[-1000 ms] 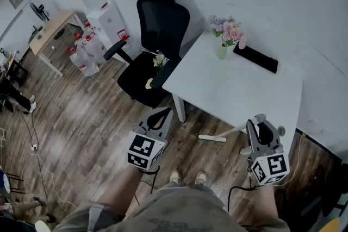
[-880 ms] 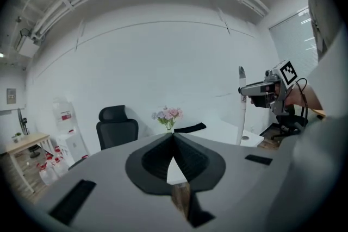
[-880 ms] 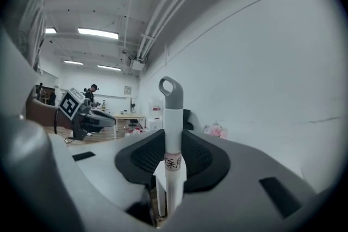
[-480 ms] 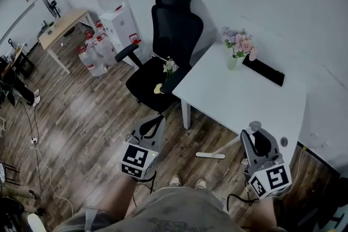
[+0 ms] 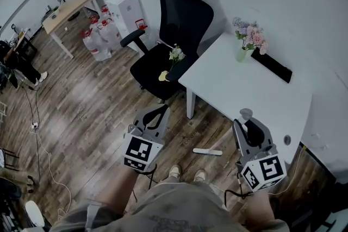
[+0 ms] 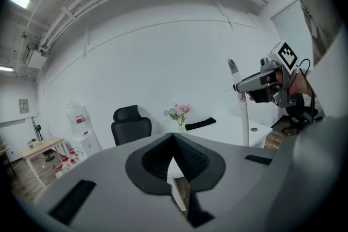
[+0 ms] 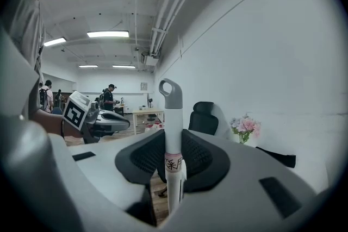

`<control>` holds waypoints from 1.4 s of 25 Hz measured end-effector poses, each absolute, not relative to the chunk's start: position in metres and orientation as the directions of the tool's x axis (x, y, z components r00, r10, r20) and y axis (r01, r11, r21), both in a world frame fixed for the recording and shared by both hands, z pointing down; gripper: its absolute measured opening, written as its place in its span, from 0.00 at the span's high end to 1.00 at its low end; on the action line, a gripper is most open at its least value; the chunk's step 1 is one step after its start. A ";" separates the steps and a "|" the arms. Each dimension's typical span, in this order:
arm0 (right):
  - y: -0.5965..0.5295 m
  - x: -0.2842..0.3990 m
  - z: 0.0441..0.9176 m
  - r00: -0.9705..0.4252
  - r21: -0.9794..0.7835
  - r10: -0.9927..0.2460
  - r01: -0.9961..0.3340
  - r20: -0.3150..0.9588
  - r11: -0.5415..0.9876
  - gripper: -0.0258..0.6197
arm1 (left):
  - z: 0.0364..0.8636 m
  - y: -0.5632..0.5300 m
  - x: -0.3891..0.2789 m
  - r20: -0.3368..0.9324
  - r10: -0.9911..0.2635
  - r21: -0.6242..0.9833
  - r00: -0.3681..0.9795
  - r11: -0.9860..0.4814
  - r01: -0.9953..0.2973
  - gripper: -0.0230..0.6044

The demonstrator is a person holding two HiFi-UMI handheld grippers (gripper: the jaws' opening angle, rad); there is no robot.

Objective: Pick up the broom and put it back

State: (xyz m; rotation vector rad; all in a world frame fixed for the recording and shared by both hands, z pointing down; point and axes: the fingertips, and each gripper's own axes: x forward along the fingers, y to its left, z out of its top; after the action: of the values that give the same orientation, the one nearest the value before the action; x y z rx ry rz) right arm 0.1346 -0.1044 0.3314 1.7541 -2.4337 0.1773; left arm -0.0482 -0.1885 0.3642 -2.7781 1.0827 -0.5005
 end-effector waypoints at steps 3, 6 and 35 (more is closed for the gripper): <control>-0.115 0.122 0.344 -0.328 -0.027 -0.924 -0.944 0.196 0.329 0.79 | 0.373 -0.191 -0.057 0.270 -0.692 -0.212 0.670 -0.721 -0.660 0.94; -0.128 0.111 0.360 -0.336 -0.035 -0.916 -0.941 0.220 0.337 0.79 | 0.385 -0.195 -0.068 0.288 -0.704 -0.203 0.649 -0.707 -0.678 0.94; -0.277 0.048 0.633 -0.336 -0.176 -0.716 -0.940 0.612 0.291 0.78 | 0.566 -0.270 -0.129 0.569 -0.643 -0.056 0.514 -0.653 -0.755 0.94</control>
State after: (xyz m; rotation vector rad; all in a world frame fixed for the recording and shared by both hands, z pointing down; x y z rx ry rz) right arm 0.0475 -0.2767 0.6328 1.4834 -2.1483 0.7253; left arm -0.1293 -0.2702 0.5662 -2.9021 1.3576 -0.9479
